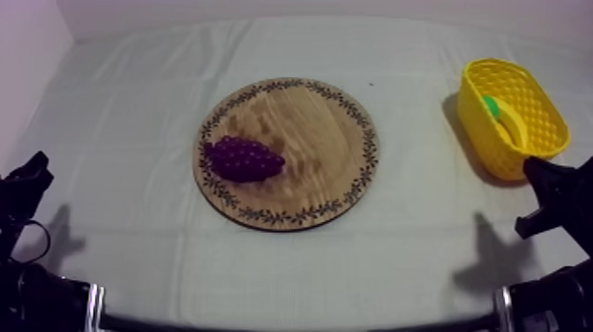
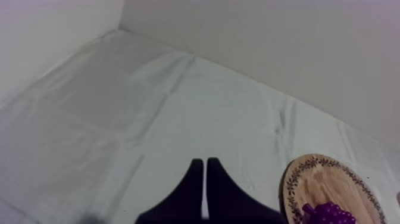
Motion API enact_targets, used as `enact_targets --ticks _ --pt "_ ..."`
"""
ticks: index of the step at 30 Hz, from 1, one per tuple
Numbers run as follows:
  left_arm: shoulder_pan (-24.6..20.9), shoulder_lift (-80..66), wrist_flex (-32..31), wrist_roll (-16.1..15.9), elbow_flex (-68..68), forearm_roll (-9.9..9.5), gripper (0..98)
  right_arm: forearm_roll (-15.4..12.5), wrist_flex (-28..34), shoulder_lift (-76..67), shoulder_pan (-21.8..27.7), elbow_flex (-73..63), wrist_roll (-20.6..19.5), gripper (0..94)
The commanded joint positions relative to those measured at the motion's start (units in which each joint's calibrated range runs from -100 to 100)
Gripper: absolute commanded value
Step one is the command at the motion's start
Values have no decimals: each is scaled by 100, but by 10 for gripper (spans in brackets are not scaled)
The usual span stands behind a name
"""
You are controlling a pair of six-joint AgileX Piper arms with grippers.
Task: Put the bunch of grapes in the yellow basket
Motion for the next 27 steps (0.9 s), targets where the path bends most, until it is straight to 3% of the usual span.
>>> enact_targets --ticks 1,13,27 --pt "2 2 -1 -1 -4 1 0 4 -7 -3 -2 3 0 3" --pt "2 2 -1 -1 -4 1 0 -1 0 -3 -131 21 17 3" --pt "2 2 -1 -1 -4 1 0 2 63 5 -1440 16 12 4"
